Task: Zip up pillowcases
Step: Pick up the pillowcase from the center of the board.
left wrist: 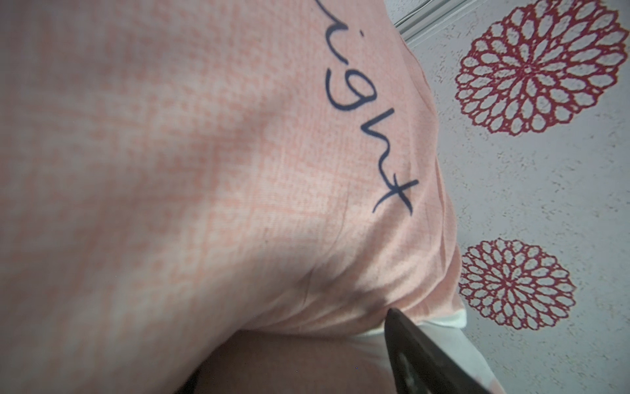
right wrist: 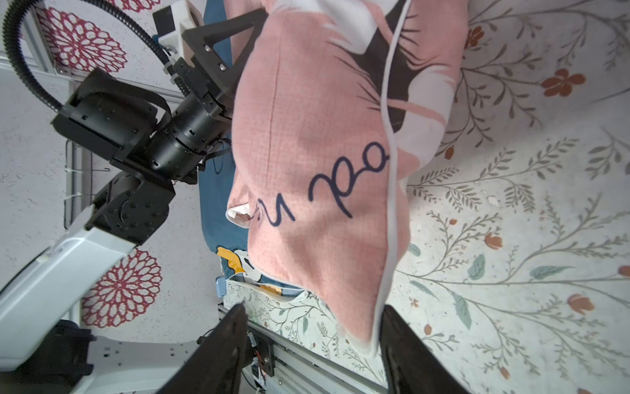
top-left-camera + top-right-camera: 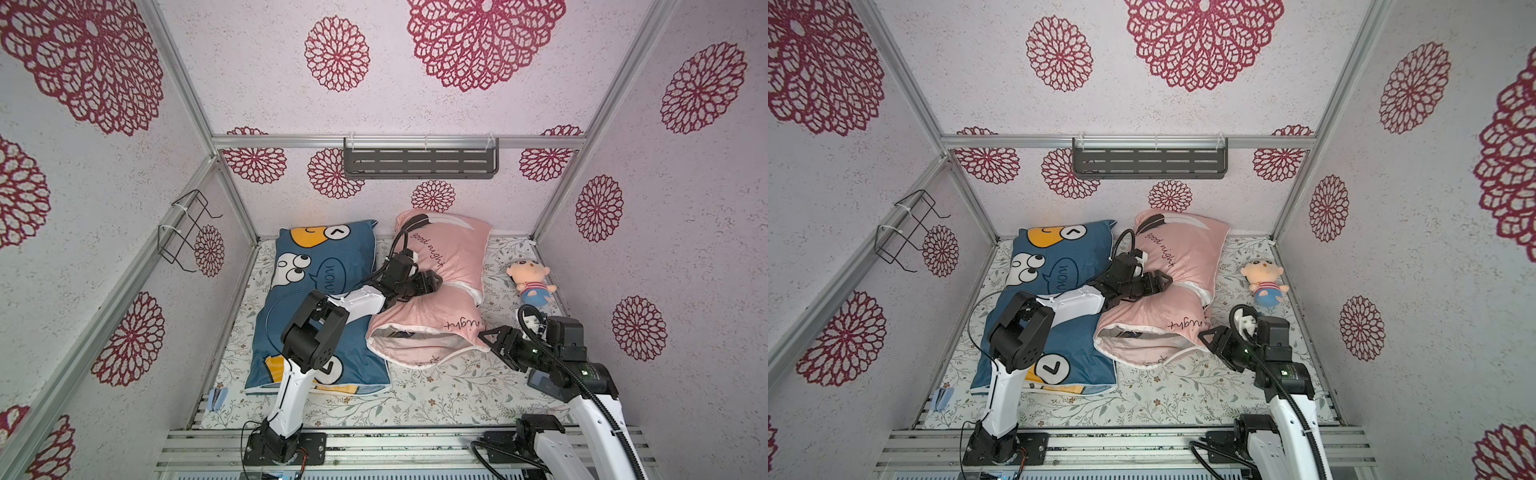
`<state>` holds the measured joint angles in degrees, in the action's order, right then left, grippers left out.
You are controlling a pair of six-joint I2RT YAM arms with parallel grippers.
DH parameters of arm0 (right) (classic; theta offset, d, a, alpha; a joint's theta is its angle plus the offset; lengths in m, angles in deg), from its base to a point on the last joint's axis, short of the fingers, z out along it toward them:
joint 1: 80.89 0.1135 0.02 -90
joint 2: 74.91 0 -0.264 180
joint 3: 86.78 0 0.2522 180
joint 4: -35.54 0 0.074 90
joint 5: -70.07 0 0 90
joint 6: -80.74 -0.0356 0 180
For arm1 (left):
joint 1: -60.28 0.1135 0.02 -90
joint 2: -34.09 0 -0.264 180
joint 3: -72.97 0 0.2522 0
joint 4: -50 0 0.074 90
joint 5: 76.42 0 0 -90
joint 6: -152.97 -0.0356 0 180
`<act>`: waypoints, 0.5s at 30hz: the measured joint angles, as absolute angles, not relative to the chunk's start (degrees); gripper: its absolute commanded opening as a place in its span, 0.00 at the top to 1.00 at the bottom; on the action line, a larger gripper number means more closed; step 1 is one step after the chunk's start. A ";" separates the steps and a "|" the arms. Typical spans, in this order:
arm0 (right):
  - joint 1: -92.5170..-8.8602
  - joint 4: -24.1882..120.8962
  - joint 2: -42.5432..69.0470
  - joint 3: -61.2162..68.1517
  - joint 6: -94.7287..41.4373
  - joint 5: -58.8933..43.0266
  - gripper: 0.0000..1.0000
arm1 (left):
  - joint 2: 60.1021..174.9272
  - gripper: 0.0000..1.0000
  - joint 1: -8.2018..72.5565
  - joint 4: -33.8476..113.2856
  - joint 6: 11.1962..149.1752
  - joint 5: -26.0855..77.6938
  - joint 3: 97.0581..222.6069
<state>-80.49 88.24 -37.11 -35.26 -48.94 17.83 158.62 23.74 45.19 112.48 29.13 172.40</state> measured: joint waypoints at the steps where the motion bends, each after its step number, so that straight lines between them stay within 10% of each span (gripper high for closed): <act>1: -80.49 88.18 -37.26 -35.35 -49.07 18.02 0.41 | 158.62 0.14 23.76 45.21 112.59 29.13 172.40; 15: -80.49 92.88 -40.26 -38.22 -47.74 16.89 0.56 | 158.62 0.14 24.29 45.82 114.45 29.67 172.40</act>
<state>-80.49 92.88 -40.26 -38.22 -47.74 16.89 158.62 24.29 45.82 114.45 29.67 172.40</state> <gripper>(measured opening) 0.451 0.857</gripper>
